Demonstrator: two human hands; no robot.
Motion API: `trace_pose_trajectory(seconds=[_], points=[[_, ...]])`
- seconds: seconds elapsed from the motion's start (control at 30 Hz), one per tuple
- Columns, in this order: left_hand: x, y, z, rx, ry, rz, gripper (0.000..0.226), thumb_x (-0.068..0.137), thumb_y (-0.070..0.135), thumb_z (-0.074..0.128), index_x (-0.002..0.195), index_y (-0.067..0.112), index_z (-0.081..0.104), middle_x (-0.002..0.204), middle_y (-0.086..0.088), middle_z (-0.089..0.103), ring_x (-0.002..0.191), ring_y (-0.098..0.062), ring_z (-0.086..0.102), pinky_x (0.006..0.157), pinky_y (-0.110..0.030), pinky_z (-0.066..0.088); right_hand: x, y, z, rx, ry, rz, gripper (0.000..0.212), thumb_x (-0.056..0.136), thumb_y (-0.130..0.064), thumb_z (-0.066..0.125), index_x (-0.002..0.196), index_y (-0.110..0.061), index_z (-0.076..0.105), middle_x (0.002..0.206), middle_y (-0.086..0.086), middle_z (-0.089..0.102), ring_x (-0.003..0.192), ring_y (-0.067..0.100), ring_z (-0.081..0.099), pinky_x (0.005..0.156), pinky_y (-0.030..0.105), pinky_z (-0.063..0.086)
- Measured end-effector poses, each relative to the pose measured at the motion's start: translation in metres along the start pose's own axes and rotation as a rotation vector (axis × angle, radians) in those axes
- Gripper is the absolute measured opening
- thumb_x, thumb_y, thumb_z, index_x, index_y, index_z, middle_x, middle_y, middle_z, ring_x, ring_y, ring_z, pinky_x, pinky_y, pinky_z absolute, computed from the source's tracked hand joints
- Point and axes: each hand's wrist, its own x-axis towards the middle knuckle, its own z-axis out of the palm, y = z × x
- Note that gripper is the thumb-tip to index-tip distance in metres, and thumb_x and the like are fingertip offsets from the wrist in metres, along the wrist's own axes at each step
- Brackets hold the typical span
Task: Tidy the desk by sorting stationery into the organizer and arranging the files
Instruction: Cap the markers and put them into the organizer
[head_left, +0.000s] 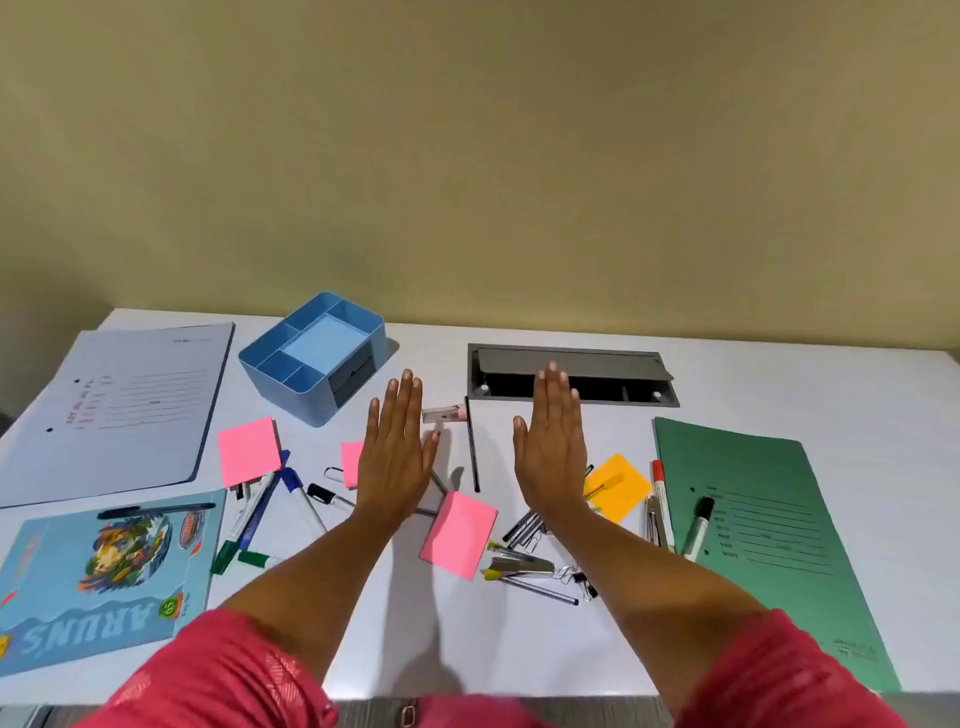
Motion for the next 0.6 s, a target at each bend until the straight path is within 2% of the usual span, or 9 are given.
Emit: trace_pose_trajectory(seconds=[0.13, 0.33, 0.5, 0.6], points=[[-0.044, -0.005, 0.009, -0.022, -0.098, -0.066, 0.060, 0.100, 0.043, 0.015, 0.152, 0.015, 0.007, 0.160, -0.002, 0.001, 0.148, -0.021, 0.002, 0.120, -0.035, -0.004, -0.047, 0.009, 0.011, -0.013, -0.105, 0.075, 0.058, 0.099, -0.028, 0.026, 0.149, -0.002, 0.014, 0.158, 0.013, 0.011, 0.147, 0.024, 0.007, 0.119, 0.039, 0.010], [-0.097, -0.012, 0.024, -0.088, -0.199, -0.094, 0.066, 0.099, 0.050, 0.007, 0.151, 0.011, 0.013, 0.159, -0.003, 0.008, 0.148, -0.021, 0.006, 0.120, -0.034, 0.000, -0.104, 0.020, 0.024, 0.075, -0.172, 0.135, 0.056, 0.099, -0.022, 0.035, 0.149, -0.003, 0.018, 0.158, 0.011, 0.016, 0.147, 0.022, 0.011, 0.119, 0.037, 0.011], [-0.129, -0.020, 0.035, -0.035, -0.322, -0.115, 0.063, 0.099, 0.046, 0.011, 0.152, 0.012, 0.011, 0.159, -0.003, 0.009, 0.147, -0.016, 0.003, 0.119, -0.030, -0.006, -0.141, 0.028, 0.031, 0.089, -0.230, 0.211, 0.057, 0.097, -0.031, 0.026, 0.149, -0.006, 0.020, 0.156, 0.003, 0.014, 0.145, 0.020, 0.017, 0.118, 0.029, 0.005], [-0.139, -0.025, 0.038, -0.012, -0.409, -0.109, 0.064, 0.100, 0.046, 0.007, 0.149, 0.007, 0.023, 0.156, -0.009, 0.023, 0.144, -0.018, 0.011, 0.118, -0.032, -0.001, -0.156, 0.034, 0.033, 0.151, -0.144, 0.238, 0.051, 0.096, -0.020, 0.042, 0.142, 0.001, 0.034, 0.153, 0.012, 0.028, 0.142, 0.026, 0.028, 0.118, 0.037, 0.021]])
